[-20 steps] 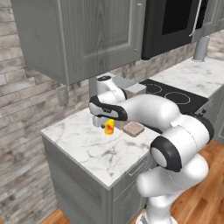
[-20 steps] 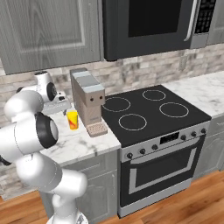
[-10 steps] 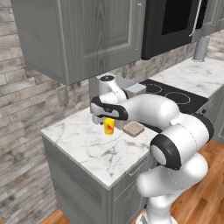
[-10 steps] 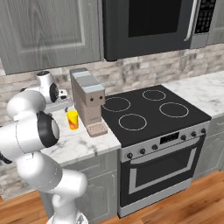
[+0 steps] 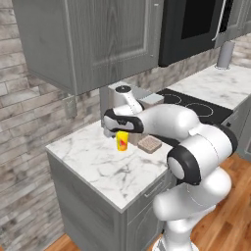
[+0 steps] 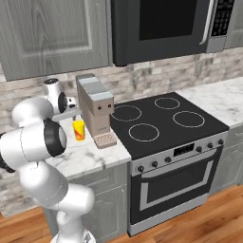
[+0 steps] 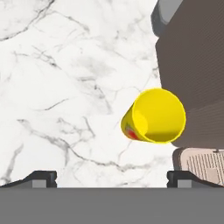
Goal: Pick the cup and bowl from the counter and place them on the counter next to the sink.
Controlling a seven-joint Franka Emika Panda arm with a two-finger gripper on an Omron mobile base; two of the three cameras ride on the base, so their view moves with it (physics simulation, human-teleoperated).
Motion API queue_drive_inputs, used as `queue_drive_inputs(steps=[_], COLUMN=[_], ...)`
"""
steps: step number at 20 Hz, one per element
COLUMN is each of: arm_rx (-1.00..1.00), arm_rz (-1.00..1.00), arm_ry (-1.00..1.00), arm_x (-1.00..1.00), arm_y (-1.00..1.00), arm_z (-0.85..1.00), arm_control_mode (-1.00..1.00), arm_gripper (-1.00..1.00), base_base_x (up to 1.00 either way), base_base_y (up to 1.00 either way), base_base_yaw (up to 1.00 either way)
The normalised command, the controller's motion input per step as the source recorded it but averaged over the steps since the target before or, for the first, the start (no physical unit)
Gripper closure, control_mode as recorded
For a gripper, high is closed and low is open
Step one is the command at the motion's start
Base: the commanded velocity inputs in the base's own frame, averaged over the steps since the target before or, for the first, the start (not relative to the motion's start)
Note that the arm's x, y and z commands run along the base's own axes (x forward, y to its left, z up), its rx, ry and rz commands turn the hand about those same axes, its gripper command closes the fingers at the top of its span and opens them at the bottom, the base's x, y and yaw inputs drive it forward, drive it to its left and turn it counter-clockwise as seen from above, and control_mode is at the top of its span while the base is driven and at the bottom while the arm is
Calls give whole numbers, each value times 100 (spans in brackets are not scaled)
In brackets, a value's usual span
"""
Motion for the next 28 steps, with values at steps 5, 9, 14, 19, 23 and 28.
queue_drive_inputs(steps=[5,9,14,19,23,28], arm_rx=[0,0,0,0,0,0], arm_rz=[0,0,0,0,0,0], arm_ry=[-1,0,0,1,4,5], arm_x=[33,17,9,5,8,18], arm_y=[0,1,4,8,7,6], arm_z=[-1,0,-6,-18,-25,-21], arm_control_mode=[-100,-100,-100,-100,-100,-100], arm_gripper=[-100,-100,-100,-100,-100,-100], base_base_x=[0,0,0,0,0,0], base_base_y=[0,0,0,0,0,0], base_base_yaw=[0,0,0,0,0,0])
